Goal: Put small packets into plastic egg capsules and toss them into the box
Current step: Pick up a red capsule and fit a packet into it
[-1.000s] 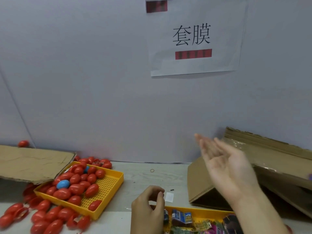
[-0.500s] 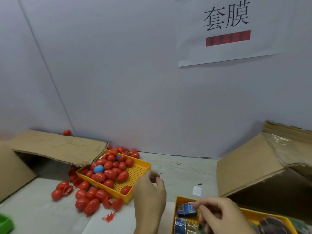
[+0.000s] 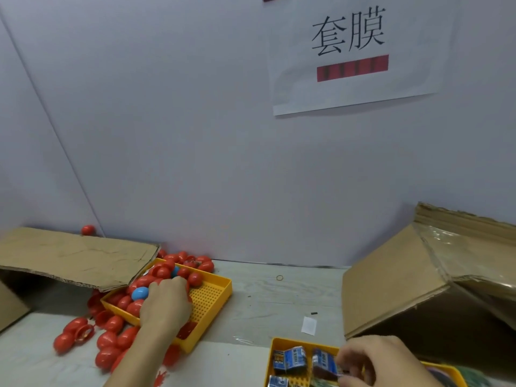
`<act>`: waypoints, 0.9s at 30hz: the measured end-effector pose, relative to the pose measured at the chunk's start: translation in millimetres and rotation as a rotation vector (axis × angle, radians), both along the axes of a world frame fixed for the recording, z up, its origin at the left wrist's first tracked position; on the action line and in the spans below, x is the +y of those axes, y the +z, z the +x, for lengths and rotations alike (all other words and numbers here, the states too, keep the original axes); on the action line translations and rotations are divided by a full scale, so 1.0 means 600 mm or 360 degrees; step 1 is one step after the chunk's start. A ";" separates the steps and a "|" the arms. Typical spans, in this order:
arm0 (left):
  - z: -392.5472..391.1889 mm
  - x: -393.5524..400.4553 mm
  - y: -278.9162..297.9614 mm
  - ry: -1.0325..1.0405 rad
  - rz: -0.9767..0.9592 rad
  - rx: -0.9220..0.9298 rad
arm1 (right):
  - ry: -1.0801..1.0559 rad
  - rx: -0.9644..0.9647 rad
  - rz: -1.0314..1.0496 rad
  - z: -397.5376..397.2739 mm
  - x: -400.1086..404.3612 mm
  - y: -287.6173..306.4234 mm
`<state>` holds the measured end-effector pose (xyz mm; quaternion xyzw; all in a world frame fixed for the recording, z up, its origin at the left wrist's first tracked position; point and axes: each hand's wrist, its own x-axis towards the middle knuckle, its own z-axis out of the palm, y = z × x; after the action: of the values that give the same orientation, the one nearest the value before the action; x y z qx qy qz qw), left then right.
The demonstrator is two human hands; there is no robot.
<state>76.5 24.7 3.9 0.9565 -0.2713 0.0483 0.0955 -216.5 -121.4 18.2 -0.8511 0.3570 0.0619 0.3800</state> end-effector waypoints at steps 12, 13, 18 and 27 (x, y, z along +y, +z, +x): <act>-0.082 -0.025 0.019 -0.0246 -0.0407 -0.0097 | -0.0197 0.0349 0.0025 0.003 -0.017 -0.003; -0.100 -0.030 0.027 -0.0294 -0.0501 -0.0025 | -0.0182 0.0391 0.0002 -0.001 -0.014 0.006; -0.217 -0.051 0.063 -0.0438 -0.1060 0.0496 | -0.0220 0.0316 0.0131 -0.030 -0.017 -0.001; -0.313 -0.068 0.024 -0.0329 -0.1811 0.1304 | -0.0141 0.0118 -0.0113 -0.055 0.015 0.038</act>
<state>-111.1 -16.0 18.3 0.6688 -0.2355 -0.1906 0.6789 -249.2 -112.5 41.1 -0.8446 0.4100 0.0637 0.3384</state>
